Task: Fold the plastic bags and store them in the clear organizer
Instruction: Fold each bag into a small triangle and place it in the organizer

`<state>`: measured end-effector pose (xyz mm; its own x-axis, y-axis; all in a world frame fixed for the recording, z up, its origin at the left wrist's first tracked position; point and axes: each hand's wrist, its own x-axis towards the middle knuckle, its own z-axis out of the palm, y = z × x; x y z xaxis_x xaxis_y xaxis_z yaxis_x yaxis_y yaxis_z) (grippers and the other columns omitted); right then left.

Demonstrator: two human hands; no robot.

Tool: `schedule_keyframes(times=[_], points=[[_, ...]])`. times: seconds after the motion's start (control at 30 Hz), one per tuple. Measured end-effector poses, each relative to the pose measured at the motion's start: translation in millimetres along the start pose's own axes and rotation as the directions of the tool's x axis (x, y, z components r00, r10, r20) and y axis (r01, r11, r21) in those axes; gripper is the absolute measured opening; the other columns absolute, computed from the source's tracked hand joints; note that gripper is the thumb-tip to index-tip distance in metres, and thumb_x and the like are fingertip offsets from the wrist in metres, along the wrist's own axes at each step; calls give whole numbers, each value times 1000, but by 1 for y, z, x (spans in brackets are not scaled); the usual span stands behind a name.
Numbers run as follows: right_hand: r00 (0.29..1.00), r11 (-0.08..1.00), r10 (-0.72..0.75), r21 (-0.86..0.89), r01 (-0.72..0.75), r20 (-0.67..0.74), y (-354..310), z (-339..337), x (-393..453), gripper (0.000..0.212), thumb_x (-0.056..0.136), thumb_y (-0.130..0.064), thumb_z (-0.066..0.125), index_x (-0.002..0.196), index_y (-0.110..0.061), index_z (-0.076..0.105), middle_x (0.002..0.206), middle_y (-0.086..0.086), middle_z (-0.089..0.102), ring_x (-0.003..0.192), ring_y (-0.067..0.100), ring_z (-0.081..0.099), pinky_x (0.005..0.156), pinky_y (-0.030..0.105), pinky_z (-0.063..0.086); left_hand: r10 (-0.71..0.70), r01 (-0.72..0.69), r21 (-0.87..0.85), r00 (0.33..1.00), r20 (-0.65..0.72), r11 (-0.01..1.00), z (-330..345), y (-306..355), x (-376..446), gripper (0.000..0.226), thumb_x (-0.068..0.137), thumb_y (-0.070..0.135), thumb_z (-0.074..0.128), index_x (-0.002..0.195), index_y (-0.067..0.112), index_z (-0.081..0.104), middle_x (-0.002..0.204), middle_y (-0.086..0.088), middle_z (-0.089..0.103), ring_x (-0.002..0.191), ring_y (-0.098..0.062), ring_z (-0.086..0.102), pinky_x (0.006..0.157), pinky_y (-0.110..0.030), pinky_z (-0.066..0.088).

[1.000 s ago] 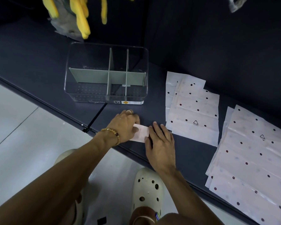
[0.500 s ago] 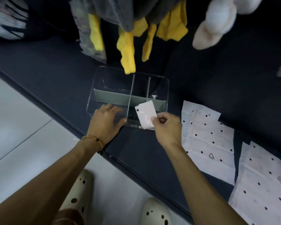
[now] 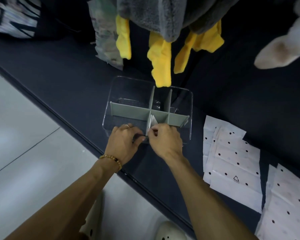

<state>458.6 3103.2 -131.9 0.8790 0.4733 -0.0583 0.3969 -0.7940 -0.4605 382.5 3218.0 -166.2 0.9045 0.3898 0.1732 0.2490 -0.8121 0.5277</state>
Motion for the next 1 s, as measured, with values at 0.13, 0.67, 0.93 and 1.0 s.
schedule_keyframes(times=[0.13, 0.67, 0.93, 1.0], points=[[997, 983, 71, 172, -71, 2, 3, -7, 1, 19, 90, -31, 54, 86, -24, 71, 87, -5, 72, 89, 21, 66, 77, 36, 55, -30, 31, -29, 998, 54, 999, -7, 4, 1, 15, 87, 30, 63, 98, 22, 70, 93, 4, 64, 88, -17, 59, 90, -39, 44], [867, 888, 454, 179, -423, -205, 220, -71, -122, 38, 92, -26, 60, 128, -13, 59, 132, 6, 58, 123, 25, 50, 104, 31, 39, -119, 265, -656, 959, 259, 707, 76, 153, -47, 14, 91, 20, 60, 103, 18, 68, 103, 2, 67, 95, -11, 63, 88, -25, 51], [972, 968, 229, -89, -233, -62, 283, -81, -144, 23, 89, -26, 67, 107, -15, 74, 132, 0, 60, 121, 23, 49, 105, 30, 38, 490, -575, 49, 736, 468, 817, 145, 190, -33, 42, 94, 42, 47, 134, 27, 50, 137, 5, 44, 125, -18, 34, 101, -32, 27], [973, 973, 207, -85, -216, -107, 282, -81, -141, 16, 90, -20, 66, 98, -13, 77, 126, 2, 64, 114, 24, 53, 99, 29, 42, 498, -565, 44, 759, 420, 824, 150, 195, -33, 33, 96, 39, 45, 123, 27, 60, 130, 6, 52, 120, -17, 38, 97, -30, 29]])
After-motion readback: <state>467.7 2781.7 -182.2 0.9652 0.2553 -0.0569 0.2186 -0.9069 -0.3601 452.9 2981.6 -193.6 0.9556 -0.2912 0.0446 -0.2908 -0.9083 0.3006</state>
